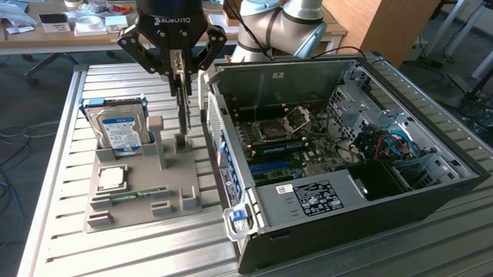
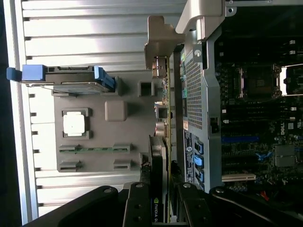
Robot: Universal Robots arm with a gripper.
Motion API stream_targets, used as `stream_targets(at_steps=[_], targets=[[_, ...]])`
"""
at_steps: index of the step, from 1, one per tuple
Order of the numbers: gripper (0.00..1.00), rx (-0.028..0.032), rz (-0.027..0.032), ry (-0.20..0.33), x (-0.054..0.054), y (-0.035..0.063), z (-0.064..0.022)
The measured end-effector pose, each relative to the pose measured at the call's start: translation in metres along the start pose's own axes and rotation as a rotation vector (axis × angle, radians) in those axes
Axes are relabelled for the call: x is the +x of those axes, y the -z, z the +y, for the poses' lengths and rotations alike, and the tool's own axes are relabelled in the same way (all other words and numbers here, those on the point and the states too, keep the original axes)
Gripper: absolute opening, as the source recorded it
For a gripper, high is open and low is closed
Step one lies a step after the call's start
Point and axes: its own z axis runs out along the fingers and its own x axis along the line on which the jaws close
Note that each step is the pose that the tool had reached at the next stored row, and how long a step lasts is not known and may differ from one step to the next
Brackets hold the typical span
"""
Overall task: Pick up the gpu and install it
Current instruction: 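Pick up the gpu and move the gpu toward the slot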
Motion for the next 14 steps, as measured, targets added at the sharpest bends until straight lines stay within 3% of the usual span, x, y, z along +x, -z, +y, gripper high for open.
stream_targets(at_steps=[14], targets=[[0.27, 0.0000, 0.0000, 0.000, -0.021, 0.0003, 0.0014]])
